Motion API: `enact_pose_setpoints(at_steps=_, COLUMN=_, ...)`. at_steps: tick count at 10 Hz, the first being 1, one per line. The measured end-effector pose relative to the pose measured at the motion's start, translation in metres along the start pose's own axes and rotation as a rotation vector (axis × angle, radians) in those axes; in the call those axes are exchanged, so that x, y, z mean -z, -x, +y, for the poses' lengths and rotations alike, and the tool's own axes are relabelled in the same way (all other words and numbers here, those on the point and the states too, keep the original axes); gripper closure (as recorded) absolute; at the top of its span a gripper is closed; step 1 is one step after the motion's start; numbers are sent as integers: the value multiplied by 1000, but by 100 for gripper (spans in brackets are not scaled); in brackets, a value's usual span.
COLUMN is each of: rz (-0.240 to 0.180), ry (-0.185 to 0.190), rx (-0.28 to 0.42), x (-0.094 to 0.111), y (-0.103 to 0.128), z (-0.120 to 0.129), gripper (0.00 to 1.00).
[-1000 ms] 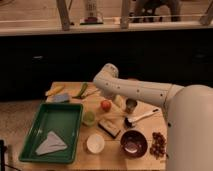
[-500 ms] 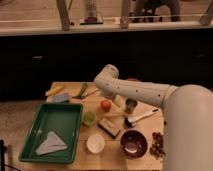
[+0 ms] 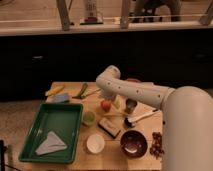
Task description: Place apple in paper cup
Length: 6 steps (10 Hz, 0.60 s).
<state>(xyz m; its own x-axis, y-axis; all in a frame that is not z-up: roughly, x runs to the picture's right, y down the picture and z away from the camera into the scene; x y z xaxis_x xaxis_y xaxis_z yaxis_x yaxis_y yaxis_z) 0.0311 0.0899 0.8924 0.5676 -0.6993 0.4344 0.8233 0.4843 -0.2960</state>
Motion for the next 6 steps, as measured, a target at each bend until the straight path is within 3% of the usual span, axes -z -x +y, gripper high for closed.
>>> enact_pose_setpoints(at_steps=4, rz=-67, ry=-40, rx=-40, x=-14, y=-3, z=5, gripper=23)
enact_pose_setpoints(at_steps=5, rz=-78, ry=-44, rx=-45, x=-16, y=-2, z=5, gripper=30)
enact_pose_setpoints(at_steps=6, rz=-89, ry=-48, rx=-50, x=-21, y=-3, z=5, gripper=42)
